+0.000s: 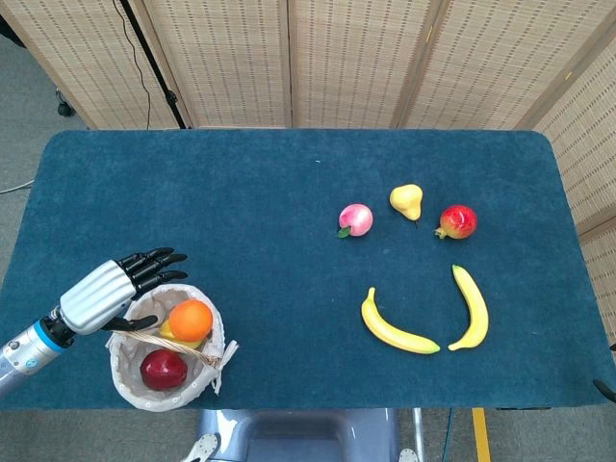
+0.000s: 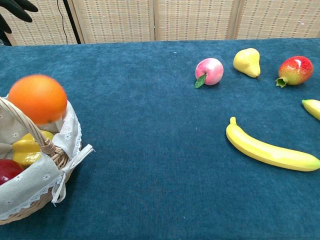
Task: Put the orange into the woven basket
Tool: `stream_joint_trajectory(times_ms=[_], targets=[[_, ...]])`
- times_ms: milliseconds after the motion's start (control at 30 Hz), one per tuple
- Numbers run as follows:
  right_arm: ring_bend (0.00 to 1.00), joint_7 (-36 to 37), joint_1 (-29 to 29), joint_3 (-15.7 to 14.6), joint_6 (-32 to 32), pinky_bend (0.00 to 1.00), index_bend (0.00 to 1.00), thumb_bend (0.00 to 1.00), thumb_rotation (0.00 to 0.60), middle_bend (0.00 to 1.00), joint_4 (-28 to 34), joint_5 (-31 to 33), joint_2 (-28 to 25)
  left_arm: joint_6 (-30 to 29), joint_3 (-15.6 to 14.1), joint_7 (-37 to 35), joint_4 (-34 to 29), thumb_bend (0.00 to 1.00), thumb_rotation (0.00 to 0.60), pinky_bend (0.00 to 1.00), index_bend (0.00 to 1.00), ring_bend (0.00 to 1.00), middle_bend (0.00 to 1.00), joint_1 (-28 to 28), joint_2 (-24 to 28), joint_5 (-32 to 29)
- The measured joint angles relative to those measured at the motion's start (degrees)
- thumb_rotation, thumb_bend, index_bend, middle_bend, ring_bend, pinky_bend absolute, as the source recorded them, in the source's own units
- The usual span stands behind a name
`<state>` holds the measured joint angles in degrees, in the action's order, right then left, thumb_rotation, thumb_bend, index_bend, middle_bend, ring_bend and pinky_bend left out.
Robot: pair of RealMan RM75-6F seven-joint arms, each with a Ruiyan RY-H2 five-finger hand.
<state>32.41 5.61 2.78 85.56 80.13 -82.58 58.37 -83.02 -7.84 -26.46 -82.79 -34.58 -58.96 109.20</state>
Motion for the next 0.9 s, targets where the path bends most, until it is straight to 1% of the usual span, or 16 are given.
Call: stream_joint_trajectory(times_ms=[200, 400, 500, 633, 900], targets=[[0.24, 0.09, -0.08, 0.05, -0.09, 0.17, 0.43, 0.00, 0.600, 0.21, -0.11, -0.11, 0.13, 0.10, 0.40, 0.25, -0.37, 0.19, 0.600, 0.27, 0.19, 0.08, 0.11, 0.34, 0.28, -0.25], [0.24, -0.76, -0.57, 0.68, 0.40, 0.17, 0.42, 0.00, 0.600, 0.21, -0.30, -0.35, 0.37, -0.15, 1.45, 0.61, -0.20, 0.19, 0.600, 0.27, 0.19, 0.08, 0.11, 1.72, -0.08, -3.24], [0.24, -2.52, -1.22, 1.15, 0.67, 0.17, 0.41, 0.00, 0.600, 0.21, -0.18, -0.75, 0.55, 0.01, 2.30, 1.31, 0.15, 0.19, 0.600, 0.27, 0.17, 0.08, 0.10, 2.72, -0.43, -6.02], [0.24, -5.78, -2.43, 1.95, 0.95, 0.17, 0.40, 0.00, 0.600, 0.21, 0.00, -1.25, 1.04, 1.14, 3.76, 3.09, 0.62, 0.19, 0.600, 0.27, 0.13, 0.07, 0.09, 4.29, -1.01, -11.37], [0.20, -12.95, -6.04, 3.82, 1.12, 0.15, 0.36, 0.00, 0.600, 0.19, 0.14, -2.69, 3.40, 3.53, 7.22, 7.76, 3.42, 0.19, 0.600, 0.25, 0.12, 0.07, 0.09, 8.67, -3.98, -23.75]])
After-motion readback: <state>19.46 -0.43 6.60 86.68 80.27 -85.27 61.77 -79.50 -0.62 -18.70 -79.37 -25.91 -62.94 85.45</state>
